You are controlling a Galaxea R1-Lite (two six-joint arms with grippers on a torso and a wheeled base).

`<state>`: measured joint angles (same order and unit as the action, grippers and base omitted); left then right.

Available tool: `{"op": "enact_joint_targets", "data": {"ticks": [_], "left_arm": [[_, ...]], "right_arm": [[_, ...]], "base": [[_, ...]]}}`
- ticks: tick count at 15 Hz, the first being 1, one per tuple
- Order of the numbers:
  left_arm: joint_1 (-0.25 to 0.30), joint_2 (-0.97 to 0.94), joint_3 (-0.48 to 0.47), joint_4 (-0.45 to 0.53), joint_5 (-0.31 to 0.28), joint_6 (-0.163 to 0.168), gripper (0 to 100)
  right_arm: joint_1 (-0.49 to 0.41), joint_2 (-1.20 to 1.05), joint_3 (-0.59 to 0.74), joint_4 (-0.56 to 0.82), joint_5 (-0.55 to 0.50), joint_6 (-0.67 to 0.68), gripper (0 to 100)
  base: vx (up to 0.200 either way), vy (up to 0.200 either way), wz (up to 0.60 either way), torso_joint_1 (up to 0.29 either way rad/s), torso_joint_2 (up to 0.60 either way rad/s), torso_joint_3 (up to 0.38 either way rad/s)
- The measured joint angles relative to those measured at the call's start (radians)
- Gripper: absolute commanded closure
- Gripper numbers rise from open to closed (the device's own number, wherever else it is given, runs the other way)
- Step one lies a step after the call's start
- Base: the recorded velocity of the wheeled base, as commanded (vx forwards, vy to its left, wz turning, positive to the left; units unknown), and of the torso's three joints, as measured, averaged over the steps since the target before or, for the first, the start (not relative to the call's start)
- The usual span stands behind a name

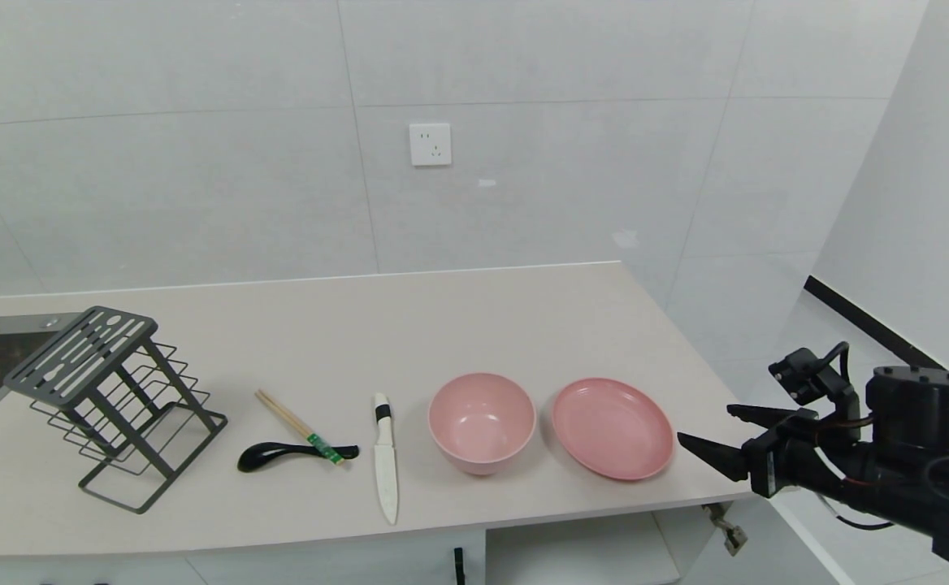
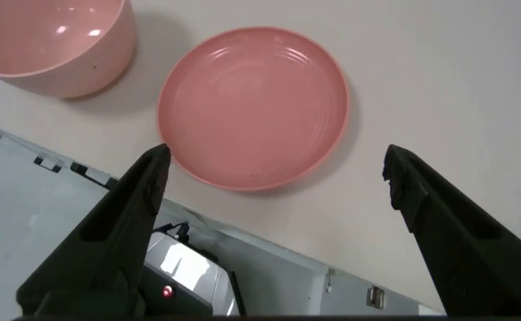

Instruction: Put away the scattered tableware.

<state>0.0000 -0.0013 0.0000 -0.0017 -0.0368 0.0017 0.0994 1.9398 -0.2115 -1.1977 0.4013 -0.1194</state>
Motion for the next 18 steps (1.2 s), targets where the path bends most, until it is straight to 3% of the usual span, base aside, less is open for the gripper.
{"op": "enact_joint_targets", "data": {"ticks": [7, 12, 18], "left_arm": [[0.000, 0.000, 0.000, 0.000, -0.001, 0.001, 0], [0.000, 0.000, 0.000, -0.004, 0.008, -0.036, 0], [0.000, 0.000, 0.000, -0.004, 0.008, -0.038, 0]], "right_arm": [[0.005, 0.191, -0.167, -0.008, -0.026, 0.064, 0], [0.005, 0.308, -0.237, -0.049, -0.037, 0.077, 0], [0.017, 0.419, -0.319, -0.065, -0.136, 0.110, 0]], "base": [[0.000, 0.000, 0.00, 0.000, 0.00, 0.000], [0.000, 0.000, 0.00, 0.000, 0.00, 0.000], [0.000, 0.000, 0.00, 0.000, 0.00, 0.000]]}}
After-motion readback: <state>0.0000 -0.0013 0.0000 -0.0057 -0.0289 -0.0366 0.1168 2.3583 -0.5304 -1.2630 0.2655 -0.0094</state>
